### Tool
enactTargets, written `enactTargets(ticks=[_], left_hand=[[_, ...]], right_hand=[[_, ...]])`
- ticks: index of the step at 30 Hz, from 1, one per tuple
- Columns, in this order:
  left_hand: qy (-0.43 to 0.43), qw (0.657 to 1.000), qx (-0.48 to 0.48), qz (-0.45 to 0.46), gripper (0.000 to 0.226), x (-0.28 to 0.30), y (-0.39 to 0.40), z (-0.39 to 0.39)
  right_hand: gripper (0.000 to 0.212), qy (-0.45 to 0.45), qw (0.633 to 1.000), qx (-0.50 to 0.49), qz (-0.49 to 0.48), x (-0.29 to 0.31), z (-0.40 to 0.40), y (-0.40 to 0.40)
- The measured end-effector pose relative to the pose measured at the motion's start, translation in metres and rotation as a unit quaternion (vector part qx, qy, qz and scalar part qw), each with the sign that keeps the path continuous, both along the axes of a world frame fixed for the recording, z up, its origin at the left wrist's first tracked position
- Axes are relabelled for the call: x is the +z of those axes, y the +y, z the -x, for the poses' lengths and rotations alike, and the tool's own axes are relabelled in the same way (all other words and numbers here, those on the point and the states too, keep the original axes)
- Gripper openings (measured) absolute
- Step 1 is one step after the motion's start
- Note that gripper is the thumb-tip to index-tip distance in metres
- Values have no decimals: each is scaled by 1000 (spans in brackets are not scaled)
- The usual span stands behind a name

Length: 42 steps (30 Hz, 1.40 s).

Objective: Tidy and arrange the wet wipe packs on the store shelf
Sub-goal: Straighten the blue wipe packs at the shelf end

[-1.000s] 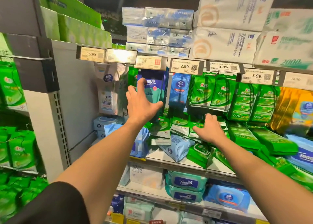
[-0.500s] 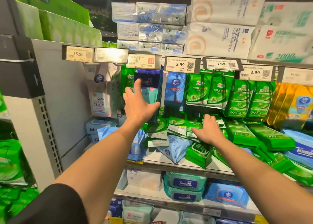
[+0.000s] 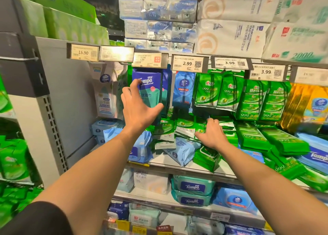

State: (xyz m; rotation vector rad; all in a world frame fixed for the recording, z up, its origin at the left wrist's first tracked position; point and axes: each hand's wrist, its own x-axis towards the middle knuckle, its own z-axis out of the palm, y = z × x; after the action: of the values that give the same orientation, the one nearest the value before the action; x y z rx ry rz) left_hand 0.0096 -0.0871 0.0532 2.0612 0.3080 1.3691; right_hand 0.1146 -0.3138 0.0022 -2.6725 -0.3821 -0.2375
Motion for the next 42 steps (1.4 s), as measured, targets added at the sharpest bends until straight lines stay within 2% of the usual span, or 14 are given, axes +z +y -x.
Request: enactTargets(ticks=[11, 16, 23, 30, 33, 36, 42], left_hand=[[144, 989, 29, -26, 96, 1, 4, -28], [162, 986, 32, -14, 94, 5, 5, -48], [191, 980, 60, -16, 93, 3, 9, -76], [201, 978, 53, -8, 106, -9, 14, -107], [271, 960, 53, -36, 116, -14, 17, -125], [331, 941, 39, -62, 113, -17, 22, -142], [363, 928, 47, -70, 111, -18, 24, -150]], right_hand=[[75, 2, 1000, -11, -7, -9, -2, -10], [78, 2, 1000, -27, -15, -13, -6, -16], [71, -32, 999, -34, -10, -12, -14, -20], [72, -45, 998, -44, 4, -20, -15, -20], [72, -41, 998, -46, 2, -27, -15, -24], [70, -45, 998, -42, 2, -30, -15, -29], [72, -45, 997, -36, 42, -34, -11, -33]])
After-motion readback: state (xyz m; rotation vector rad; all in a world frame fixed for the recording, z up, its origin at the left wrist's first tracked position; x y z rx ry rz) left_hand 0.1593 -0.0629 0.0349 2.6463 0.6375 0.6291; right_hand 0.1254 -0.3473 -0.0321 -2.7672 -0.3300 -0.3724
